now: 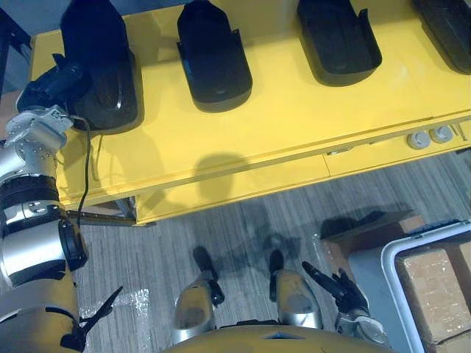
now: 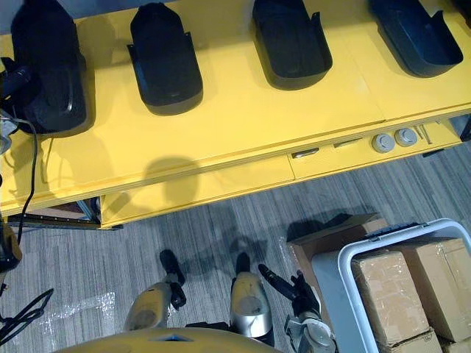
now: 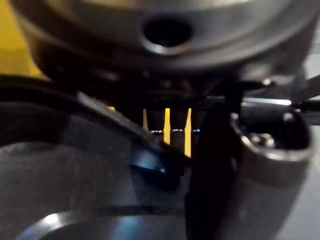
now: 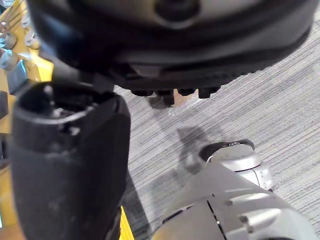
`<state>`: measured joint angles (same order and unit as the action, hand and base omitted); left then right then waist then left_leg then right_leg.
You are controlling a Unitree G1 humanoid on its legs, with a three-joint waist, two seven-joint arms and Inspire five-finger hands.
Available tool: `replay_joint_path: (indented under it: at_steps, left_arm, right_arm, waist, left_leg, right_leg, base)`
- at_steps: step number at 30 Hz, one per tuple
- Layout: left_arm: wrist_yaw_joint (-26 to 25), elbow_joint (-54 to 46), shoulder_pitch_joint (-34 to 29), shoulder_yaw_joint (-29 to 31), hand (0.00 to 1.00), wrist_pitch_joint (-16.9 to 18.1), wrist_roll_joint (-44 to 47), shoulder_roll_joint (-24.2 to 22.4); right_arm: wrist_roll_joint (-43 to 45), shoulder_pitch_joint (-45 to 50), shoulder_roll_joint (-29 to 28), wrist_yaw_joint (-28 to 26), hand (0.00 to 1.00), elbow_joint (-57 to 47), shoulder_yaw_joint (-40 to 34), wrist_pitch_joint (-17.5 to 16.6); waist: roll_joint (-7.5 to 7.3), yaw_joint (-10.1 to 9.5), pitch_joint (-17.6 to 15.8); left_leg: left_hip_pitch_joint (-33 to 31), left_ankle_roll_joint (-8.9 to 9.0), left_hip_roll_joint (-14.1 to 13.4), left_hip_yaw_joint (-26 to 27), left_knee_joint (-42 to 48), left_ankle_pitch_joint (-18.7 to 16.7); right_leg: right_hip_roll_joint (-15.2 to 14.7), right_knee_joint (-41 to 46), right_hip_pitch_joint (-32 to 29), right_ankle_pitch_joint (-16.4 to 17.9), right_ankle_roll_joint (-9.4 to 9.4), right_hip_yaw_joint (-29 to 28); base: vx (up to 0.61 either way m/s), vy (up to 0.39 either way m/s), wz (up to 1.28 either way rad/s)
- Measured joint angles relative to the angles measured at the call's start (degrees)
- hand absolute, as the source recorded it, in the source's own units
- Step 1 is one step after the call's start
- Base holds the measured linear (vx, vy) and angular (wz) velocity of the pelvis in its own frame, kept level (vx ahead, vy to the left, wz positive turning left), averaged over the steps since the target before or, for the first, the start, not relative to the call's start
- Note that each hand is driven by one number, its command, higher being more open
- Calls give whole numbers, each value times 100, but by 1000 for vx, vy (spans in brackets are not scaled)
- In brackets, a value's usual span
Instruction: Walk over and take three plastic housings, then place them on the shelf
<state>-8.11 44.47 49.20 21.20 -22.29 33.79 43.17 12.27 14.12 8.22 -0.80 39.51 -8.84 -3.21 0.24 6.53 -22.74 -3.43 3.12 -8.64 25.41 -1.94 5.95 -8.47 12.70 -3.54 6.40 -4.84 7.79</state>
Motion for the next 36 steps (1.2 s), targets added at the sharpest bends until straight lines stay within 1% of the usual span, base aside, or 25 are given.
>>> replay_joint_path:
  at_steps: [3,7,11,15,18,21,22,24,25,27,30,31,32,33,35,36]
  left_arm:
    - [-48,49,-1,37,100,-37,-62,-6]
    - [-73,60,-2,55,100,-25,-59,-33]
    - [-255,117,-10,225,100,-25,-44,-155]
    - [-560,128,-14,233,100,17,-34,-286]
    - [-780,225,-14,232,100,71,-54,-346]
    - [-1080,264,-20,215,100,82,-277,-454]
    - [-1238,263,-19,208,100,108,-352,-461]
    - [-1445,263,-20,156,100,128,-541,-461]
    - [-1555,266,-25,81,100,134,-545,-461]
    - [-1663,265,-27,-62,100,136,-650,-460]
    - [-1775,256,-26,-244,100,275,-745,-382]
    - [-1788,214,-26,-347,100,354,-746,-344]
    - [-1786,185,-27,-420,100,389,-748,-301]
    - [-1772,9,-28,-574,100,473,-755,-220]
    - [-1777,-267,-29,-612,100,576,-762,-198]
    - [-1744,-434,-43,-661,100,774,-756,-141]
  right_arm:
    - [37,4,-1,4,100,100,44,58]
    - [176,4,-1,-4,100,104,45,63]
    - [170,5,-1,-92,100,122,44,113]
    - [167,9,-14,-172,100,142,45,118]
    - [167,9,-14,-174,100,237,45,116]
    - [166,28,-17,-174,100,386,42,114]
    - [165,30,-18,-185,100,472,33,98]
    - [161,52,-22,-226,100,610,-34,92]
    - [159,79,-26,-245,100,720,-116,90]
    - [154,80,-29,-252,100,933,-291,91]
    - [153,79,-69,-244,100,1203,-558,67]
    - [154,78,-89,-232,100,1271,-654,59]
    - [155,71,-94,-226,100,1296,-682,48]
    - [155,57,-99,-223,100,1374,-767,9]
    - [156,32,-99,-208,100,1438,-821,8]
    - [159,0,-100,-172,100,1493,-874,8]
  waist:
    - [-20,14,90]
    - [-35,14,129]
    - [-51,32,265]
    - [-52,38,356]
    - [-54,94,463]
    - [-58,157,535]
    - [-38,179,606]
    - [-29,185,637]
    - [-18,188,662]
    - [46,179,774]
    - [123,154,863]
    - [185,156,922]
    - [211,157,938]
    - [285,146,993]
    - [346,116,1053]
    - [377,96,1132]
  left_leg:
    - [3,0,-6,67,-35,2]
    - [3,0,-8,105,-45,1]
    - [17,0,-25,234,-73,3]
    - [99,2,-6,265,-131,12]
    - [131,3,6,264,-151,14]
    - [313,35,39,265,-257,62]
    - [336,46,48,264,-298,93]
    - [439,31,76,247,-289,137]
    - [512,33,109,202,-287,152]
    - [508,32,123,111,-287,157]
    - [621,34,146,-35,-283,212]
    - [618,30,149,-120,-284,236]
    - [619,26,151,-158,-286,251]
    - [603,27,145,-222,-298,270]
    - [591,26,141,-249,-317,279]
    - [582,28,132,-257,-319,276]
  right_leg:
    - [10,-78,0,-42,0,-21]
    - [8,-90,-6,-57,-1,-28]
    - [4,-92,-26,-58,-1,-36]
    - [-6,-92,16,-58,-1,-46]
    - [-10,-110,46,-58,-1,-41]
    - [-6,-192,213,-57,-1,-31]
    - [-1,-201,213,-57,-1,-29]
    - [3,-231,326,-54,0,-23]
    - [18,-295,451,-49,2,2]
    - [27,-309,495,-41,13,66]
    - [16,-418,725,-39,17,195]
    - [16,-460,796,-39,17,301]
    - [16,-476,825,-39,17,323]
    - [28,-492,853,-26,25,380]
    - [31,-541,870,4,50,443]
    - [47,-597,885,-4,31,449]
  base:
    - [12,17,-5]
    - [6,6,-1]
    - [0,0,0]
    - [7,4,-1]
    - [11,4,0]
    - [42,15,0]
    - [45,7,-2]
    - [49,8,2]
    - [33,2,14]
    - [24,-4,20]
    - [3,0,19]
    - [-26,-5,24]
    - [-48,-4,30]
    - [-51,-1,21]
    - [-89,7,16]
    - [-88,15,6]
